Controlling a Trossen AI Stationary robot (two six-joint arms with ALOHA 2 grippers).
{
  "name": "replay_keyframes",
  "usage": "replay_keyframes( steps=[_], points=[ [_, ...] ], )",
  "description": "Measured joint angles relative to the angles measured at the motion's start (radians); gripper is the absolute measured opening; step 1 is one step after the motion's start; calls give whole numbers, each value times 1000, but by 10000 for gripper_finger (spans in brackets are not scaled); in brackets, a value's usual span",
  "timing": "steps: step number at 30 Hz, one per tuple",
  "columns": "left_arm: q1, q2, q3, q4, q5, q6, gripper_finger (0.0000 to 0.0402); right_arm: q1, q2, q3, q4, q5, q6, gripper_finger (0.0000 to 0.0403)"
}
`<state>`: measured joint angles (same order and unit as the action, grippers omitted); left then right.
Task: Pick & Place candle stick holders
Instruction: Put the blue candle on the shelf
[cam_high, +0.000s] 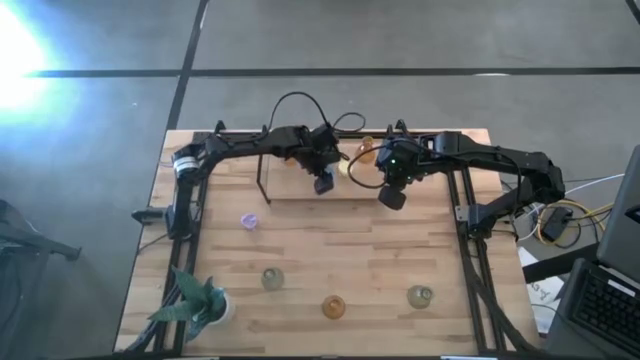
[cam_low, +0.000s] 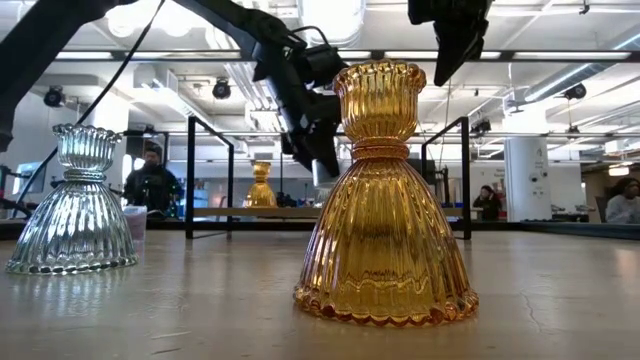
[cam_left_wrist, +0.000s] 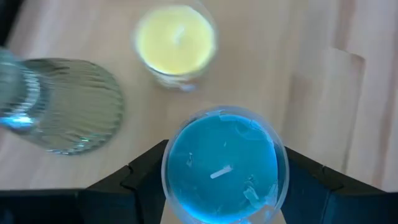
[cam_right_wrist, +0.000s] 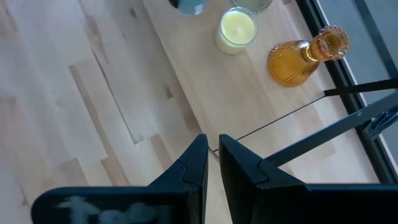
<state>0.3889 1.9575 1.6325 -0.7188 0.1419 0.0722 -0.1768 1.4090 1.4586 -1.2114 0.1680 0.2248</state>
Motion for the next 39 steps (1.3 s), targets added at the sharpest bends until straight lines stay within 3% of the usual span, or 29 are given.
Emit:
replay_keyframes(
  steps=[16,39],
  points=[
    [10,0,-2,28,-66,-276,240,0,0,0,14,16,-17,34],
    [17,10,-17,42,-160,-489,240,-1,0,0,13,16,-50,34]
  ],
)
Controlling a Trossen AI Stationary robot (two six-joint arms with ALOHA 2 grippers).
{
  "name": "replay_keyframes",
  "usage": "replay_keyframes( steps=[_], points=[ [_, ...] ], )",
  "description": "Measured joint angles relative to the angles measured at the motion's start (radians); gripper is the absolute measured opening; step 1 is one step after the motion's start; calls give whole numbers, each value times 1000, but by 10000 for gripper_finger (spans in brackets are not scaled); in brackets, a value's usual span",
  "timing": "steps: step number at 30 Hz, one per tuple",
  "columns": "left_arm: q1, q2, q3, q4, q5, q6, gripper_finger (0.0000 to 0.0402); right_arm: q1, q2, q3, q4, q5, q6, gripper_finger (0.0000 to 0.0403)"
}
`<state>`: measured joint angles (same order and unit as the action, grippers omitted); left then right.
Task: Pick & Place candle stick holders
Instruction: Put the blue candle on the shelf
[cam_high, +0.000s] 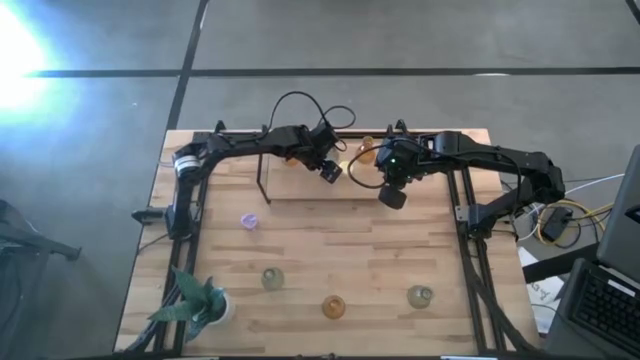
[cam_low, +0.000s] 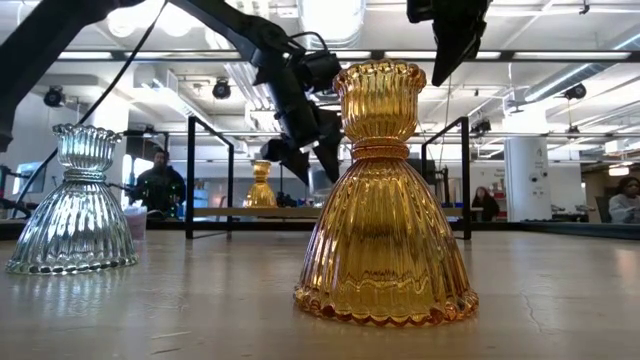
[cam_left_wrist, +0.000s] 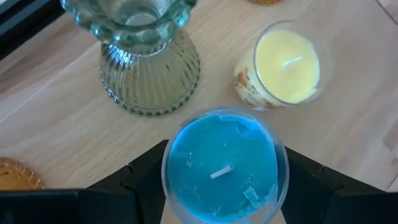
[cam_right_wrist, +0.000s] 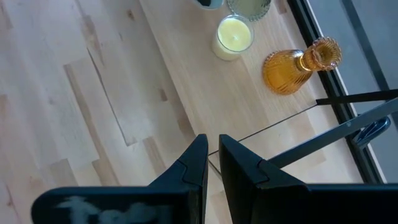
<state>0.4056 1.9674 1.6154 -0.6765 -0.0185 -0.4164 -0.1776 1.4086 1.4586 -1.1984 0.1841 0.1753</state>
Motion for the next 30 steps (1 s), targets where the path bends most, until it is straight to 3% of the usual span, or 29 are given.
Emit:
replay_keyframes(
  steps=[30],
  points=[
    [-2,54,0,66,-23,-4,241,1,-2,0,1,0,-2,34]
  ],
)
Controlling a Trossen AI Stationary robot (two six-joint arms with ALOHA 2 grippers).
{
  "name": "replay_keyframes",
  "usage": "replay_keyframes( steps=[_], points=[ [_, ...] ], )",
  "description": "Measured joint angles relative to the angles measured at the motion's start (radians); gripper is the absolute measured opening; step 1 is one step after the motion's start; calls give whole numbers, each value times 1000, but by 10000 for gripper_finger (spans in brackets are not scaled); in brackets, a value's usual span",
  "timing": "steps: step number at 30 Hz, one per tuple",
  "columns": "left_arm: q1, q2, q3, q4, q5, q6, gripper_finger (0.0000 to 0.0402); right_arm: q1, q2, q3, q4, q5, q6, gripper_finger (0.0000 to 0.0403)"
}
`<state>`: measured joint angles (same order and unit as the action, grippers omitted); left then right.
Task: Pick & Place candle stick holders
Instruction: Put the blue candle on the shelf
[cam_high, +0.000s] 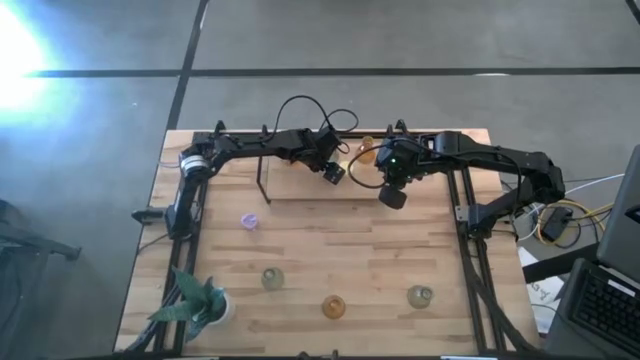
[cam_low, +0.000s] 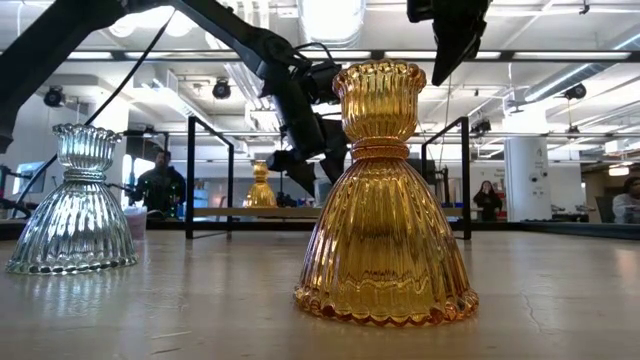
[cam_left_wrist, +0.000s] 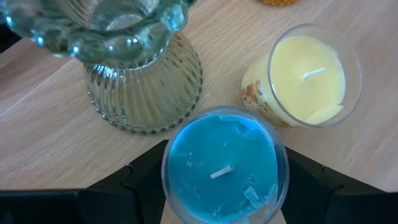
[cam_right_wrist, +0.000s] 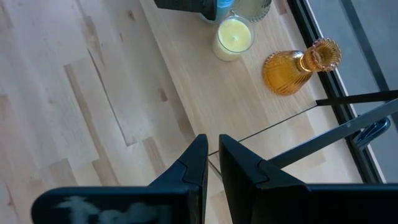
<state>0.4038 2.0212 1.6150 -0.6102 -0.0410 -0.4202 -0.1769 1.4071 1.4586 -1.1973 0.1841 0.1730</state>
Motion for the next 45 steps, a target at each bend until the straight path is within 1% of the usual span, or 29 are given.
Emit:
replay_keyframes(
  steps=[8,19,27,45],
  points=[
    [0,0,0,-3,0,8,242,0,0,0,0,0,3,34],
    [0,0,0,-3,0,21,261,0,0,0,0,-1,7,34],
    [0,0,0,-3,17,26,263,0,0,0,0,-2,8,34],
    [2,0,0,-16,17,25,264,0,0,0,2,-9,30,34]
  ],
)
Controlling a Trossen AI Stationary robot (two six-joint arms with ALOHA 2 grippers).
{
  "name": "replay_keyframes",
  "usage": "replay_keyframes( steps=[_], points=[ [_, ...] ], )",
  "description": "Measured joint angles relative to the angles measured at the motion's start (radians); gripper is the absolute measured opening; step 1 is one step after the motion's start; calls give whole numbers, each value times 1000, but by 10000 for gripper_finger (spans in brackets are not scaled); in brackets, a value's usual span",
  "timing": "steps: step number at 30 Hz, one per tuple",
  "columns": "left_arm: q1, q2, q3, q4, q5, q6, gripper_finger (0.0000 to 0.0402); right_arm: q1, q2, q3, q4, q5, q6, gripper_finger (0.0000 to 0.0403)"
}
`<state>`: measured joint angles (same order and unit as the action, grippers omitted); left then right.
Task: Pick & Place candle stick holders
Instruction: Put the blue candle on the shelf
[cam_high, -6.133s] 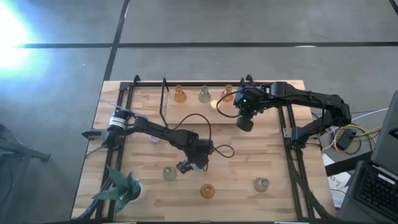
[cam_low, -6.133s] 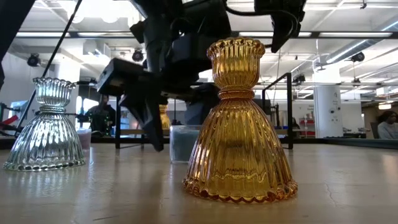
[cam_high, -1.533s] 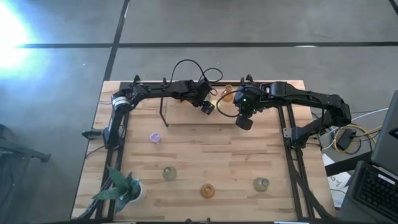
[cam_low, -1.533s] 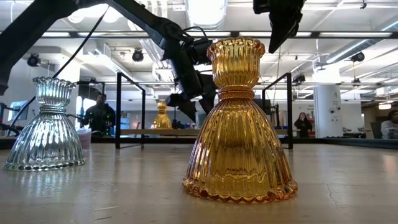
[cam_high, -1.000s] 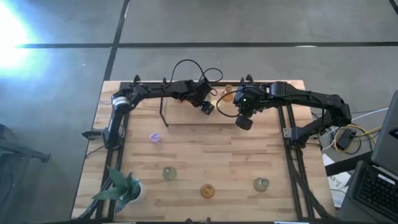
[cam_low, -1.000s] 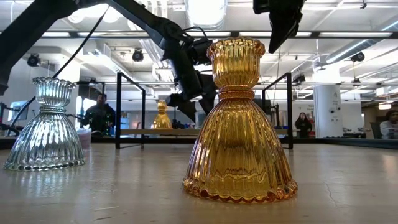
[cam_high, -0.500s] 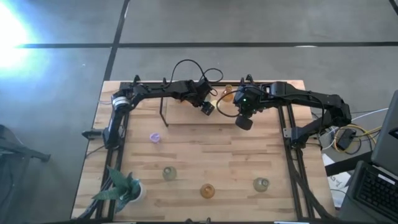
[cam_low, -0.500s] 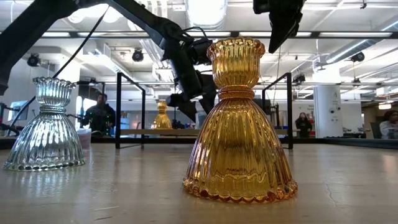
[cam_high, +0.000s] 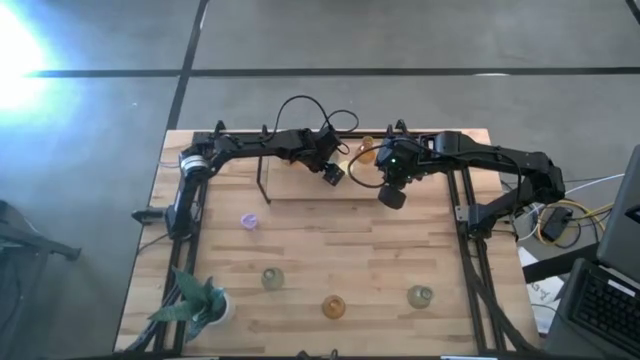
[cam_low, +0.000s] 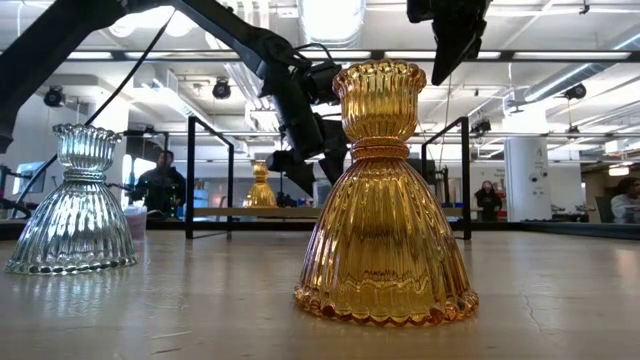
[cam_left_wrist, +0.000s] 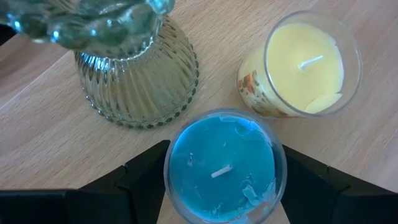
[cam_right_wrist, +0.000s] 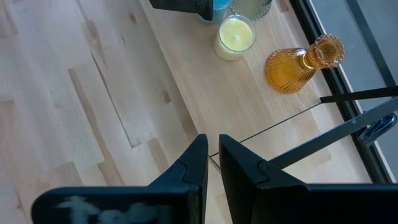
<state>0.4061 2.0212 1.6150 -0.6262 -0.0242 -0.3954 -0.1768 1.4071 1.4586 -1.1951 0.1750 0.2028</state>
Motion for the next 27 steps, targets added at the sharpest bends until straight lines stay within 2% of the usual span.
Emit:
replay_keyframes(
  steps=[11,22,27],
  points=[
    [5,-2,10,3,12,2,266,0,0,0,1,0,0,34],
    [5,-4,10,4,42,5,323,0,0,0,1,-30,19,34],
    [5,-12,10,5,42,4,330,0,0,0,1,-30,26,34]
  ],
)
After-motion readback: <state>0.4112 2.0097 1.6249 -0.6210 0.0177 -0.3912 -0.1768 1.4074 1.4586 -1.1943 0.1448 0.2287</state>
